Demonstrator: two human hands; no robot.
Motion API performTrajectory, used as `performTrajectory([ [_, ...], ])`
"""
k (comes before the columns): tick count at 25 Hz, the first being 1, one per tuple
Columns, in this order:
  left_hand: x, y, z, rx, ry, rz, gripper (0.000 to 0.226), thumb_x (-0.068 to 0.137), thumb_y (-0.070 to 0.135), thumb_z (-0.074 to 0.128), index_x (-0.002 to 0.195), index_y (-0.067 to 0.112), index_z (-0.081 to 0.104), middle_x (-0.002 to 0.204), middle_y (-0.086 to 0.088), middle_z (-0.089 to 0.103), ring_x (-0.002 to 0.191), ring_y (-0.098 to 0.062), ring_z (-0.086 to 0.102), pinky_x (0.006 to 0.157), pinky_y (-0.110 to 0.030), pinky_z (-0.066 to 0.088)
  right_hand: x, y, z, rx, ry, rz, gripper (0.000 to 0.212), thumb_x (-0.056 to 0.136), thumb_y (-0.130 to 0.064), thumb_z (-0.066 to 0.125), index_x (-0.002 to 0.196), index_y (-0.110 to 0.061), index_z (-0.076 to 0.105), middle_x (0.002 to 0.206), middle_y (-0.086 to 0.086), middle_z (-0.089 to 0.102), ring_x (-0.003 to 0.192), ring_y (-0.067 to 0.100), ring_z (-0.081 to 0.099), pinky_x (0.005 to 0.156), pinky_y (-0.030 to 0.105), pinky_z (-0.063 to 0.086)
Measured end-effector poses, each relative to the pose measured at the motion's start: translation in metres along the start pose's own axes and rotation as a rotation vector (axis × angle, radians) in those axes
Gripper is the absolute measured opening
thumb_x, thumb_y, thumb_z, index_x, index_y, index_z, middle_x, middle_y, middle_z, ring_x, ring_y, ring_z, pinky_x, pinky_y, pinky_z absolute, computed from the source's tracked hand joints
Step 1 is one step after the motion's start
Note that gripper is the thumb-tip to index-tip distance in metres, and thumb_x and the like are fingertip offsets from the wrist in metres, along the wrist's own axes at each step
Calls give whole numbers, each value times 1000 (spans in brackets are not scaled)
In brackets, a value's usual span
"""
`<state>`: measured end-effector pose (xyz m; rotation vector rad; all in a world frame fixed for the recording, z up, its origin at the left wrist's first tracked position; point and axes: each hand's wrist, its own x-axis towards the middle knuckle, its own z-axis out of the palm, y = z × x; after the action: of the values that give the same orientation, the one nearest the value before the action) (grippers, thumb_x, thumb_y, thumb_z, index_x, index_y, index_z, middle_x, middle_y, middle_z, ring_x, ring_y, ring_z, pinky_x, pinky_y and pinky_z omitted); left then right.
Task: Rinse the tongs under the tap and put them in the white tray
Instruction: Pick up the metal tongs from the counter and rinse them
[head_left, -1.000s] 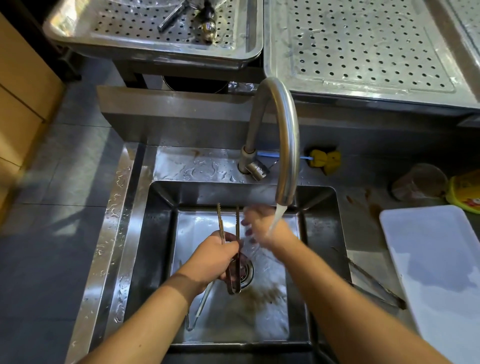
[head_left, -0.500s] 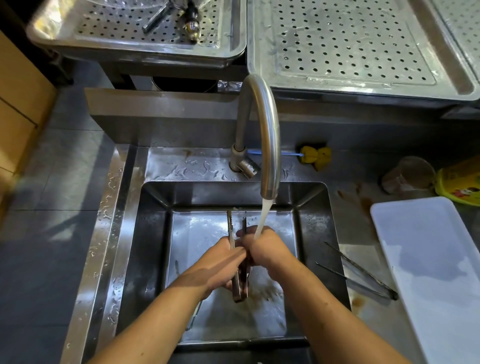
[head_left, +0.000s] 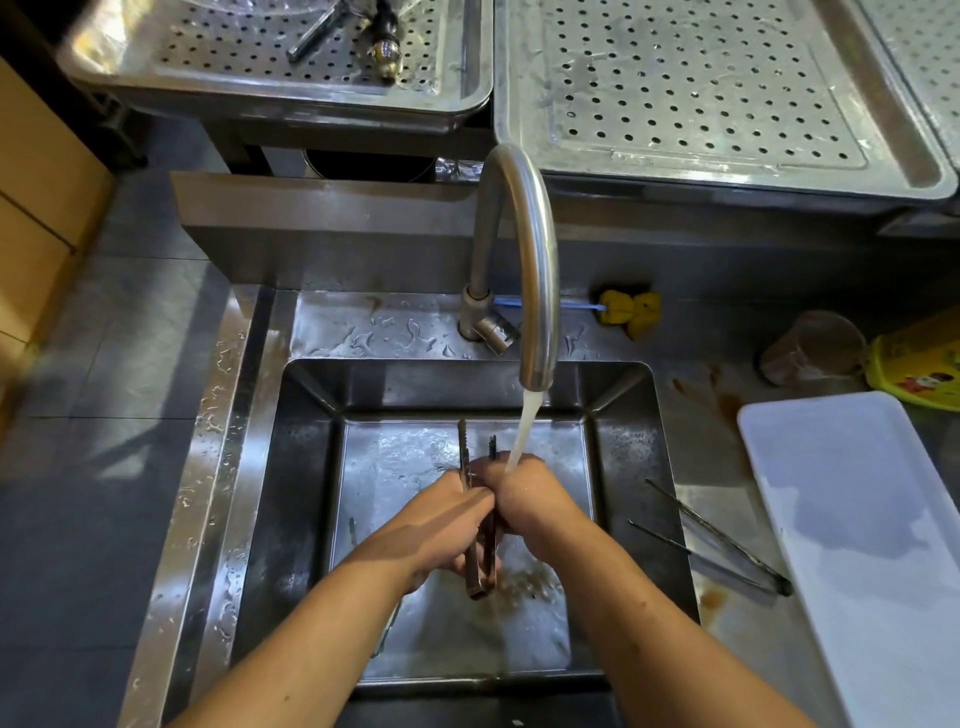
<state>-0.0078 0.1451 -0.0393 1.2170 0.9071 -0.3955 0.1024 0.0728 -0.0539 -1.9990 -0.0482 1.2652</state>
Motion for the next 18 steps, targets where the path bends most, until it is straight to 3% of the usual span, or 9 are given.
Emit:
performTrajectory([
  [3, 0, 1, 2, 21, 15, -3, 26, 97, 32, 47, 106, 15, 64, 73, -14, 73, 59, -26, 74, 52, -33, 59, 0, 0, -3, -65, 45, 0, 16, 90, -16, 64, 81, -5, 72, 79, 16, 74, 70, 31, 73, 69, 46, 64],
  [6, 0, 1, 3, 15, 32, -26, 24, 93, 29, 48, 105, 16, 64, 76, -11, 74, 59, -25, 75, 53, -34, 60, -4, 0, -3, -38, -24, -4, 17, 91, -13, 60, 74, -11, 65, 66, 7, 65, 53, 18, 61, 53, 34, 52],
  [8, 0, 0, 5, 27, 61, -19, 31, 93, 44, 52, 105, 20, 66, 77, -8, 78, 61, -23, 77, 52, -31, 59, -5, -1, -4, -22, -6, 26, 19, 91, -13, 61, 72, -12, 66, 64, 6, 64, 53, 18, 60, 54, 33, 50],
  [10, -1, -1, 8, 103, 185, 4, 30, 87, 58, 55, 94, 31, 66, 71, 7, 78, 60, -11, 76, 46, -24, 55, -6, -1, -2, 56, 7, 88, 22, 94, -14, 58, 76, -10, 69, 69, 10, 69, 59, 23, 63, 57, 34, 54],
  [12, -2, -2, 9, 326, 377, 44, 34, 81, 66, 51, 87, 38, 68, 65, 24, 71, 57, -8, 70, 46, -25, 47, -11, 1, 2, 227, -71, 171, 26, 100, -18, 52, 89, -7, 73, 79, 16, 72, 66, 28, 68, 61, 39, 60],
  [14, 1, -2, 12, 522, 488, 36, 32, 79, 74, 40, 85, 55, 65, 57, 19, 68, 56, -11, 67, 48, -27, 42, -17, 5, 5, 388, -163, 242, 33, 105, -23, 47, 108, -3, 73, 88, 18, 71, 71, 30, 68, 70, 46, 61],
  [16, 3, -5, 15, 612, 511, 21, 43, 82, 76, 32, 83, 48, 65, 66, 8, 69, 59, -17, 68, 50, -29, 44, -20, 9, 4, 449, -229, 290, 33, 106, -24, 43, 110, -9, 72, 77, 12, 67, 55, 23, 61, 67, 42, 58],
  [18, 5, -7, 14, 592, 418, 69, 36, 84, 67, 48, 86, 35, 63, 83, 6, 69, 68, -17, 70, 53, -33, 48, -22, 11, 1, 465, -233, 311, 31, 107, -25, 38, 109, -13, 67, 69, 10, 61, 49, 20, 53, 64, 38, 53],
])
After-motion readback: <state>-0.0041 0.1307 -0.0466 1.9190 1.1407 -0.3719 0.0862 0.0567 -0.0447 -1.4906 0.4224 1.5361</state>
